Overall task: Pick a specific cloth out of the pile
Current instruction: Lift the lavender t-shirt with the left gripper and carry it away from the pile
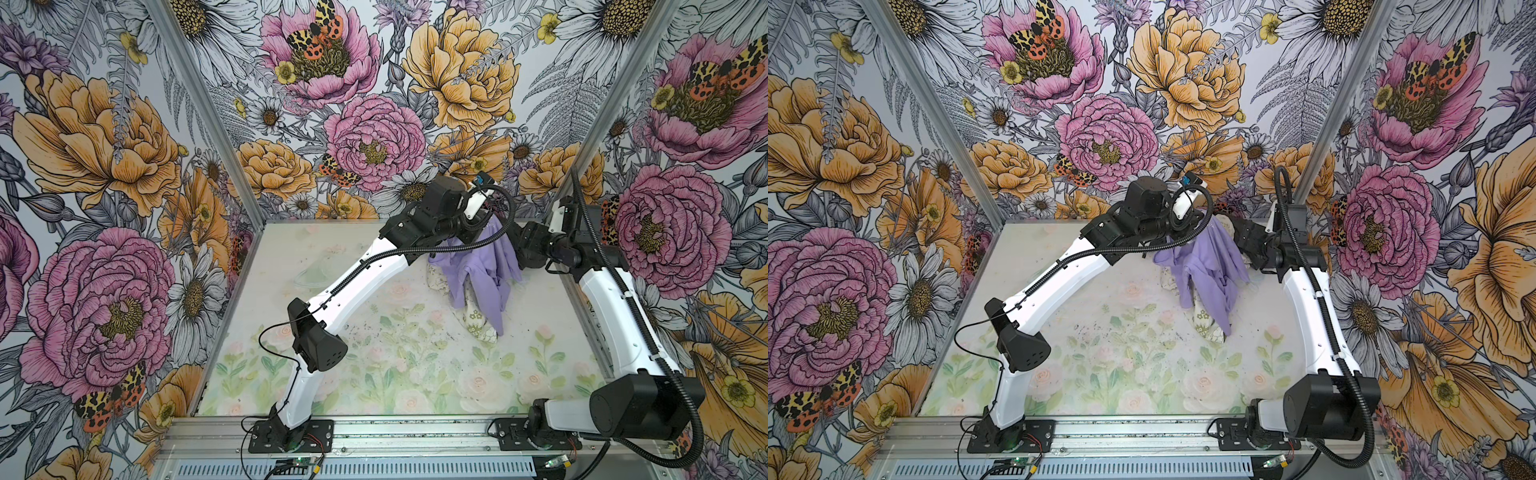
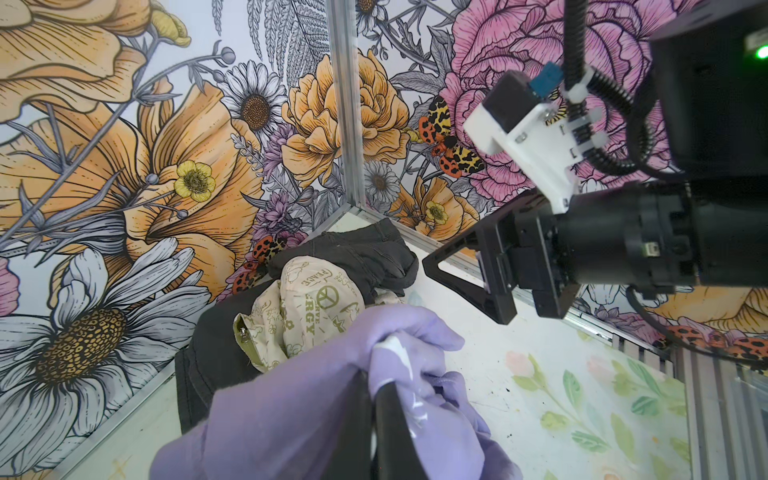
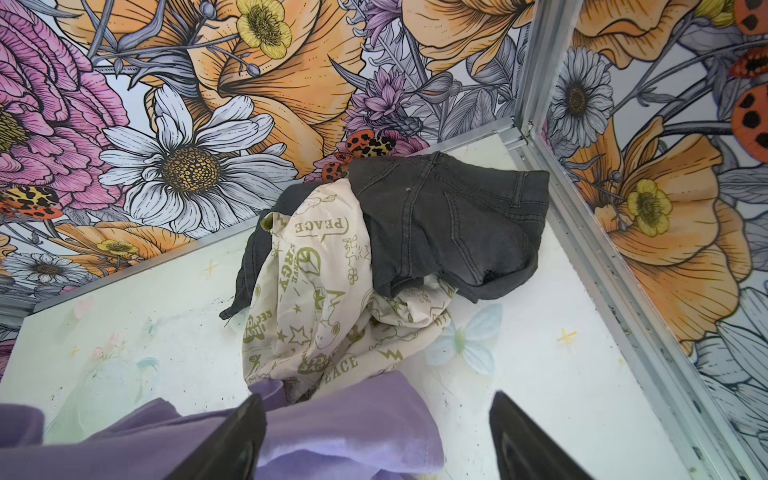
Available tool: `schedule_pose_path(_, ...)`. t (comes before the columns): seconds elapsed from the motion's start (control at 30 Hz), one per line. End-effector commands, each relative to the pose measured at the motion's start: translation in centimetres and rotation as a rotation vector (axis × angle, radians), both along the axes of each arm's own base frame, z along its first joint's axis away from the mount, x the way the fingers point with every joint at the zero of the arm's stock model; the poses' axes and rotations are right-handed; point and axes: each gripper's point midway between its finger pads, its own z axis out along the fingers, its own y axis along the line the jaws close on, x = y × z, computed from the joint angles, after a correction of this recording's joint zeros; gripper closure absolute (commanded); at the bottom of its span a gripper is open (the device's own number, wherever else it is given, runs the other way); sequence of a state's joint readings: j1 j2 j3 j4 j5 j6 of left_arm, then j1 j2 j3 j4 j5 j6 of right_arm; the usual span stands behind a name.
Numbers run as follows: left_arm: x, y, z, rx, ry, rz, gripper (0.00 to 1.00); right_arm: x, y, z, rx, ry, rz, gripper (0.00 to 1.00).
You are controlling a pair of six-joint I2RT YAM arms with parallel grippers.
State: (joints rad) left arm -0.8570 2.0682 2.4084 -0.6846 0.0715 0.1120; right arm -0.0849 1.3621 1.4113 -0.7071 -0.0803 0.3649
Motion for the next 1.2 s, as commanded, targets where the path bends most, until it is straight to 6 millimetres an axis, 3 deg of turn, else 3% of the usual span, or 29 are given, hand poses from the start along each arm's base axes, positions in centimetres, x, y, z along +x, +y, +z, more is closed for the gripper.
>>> schedule_pose_path(0.0,-0.4,3.3,6.8,-0.098,-0.127,0.051,1.00,0.2,0.0,1.4,-0.008,-0.037,0.016,0.15)
schedule_pose_path(0.37,-0.3,6.9,9.1,-0.103,-0.167,0.121,1.00,0.1,2.7,2.4,0.023,-0.071,0.161,0.11)
schedule_pose_path(0.7,0.4,9.4,8.4,-0.067,-0.165,0.189,1.00,-0.3,8.7,5.2,0.005,-0.155,0.432,0.11)
schedule_pose_path(0.77,-0.3,10.7,9.7,-0.084,-0.183,0.206,1.00,-0.5,9.8,5.6,0.000,-0.168,0.478,0.11)
schedule_pose_path(0.83,-0.1,11.3,9.8,-0.082,-0.184,0.224,1.00,-0.8,10.8,6.1,-0.008,-0.183,0.519,0.11)
schedule_pose_path(1.17,0.5,14.2,10.1,-0.075,-0.191,0.291,1.00,-1.1,13.3,6.8,-0.007,-0.203,0.602,0.11)
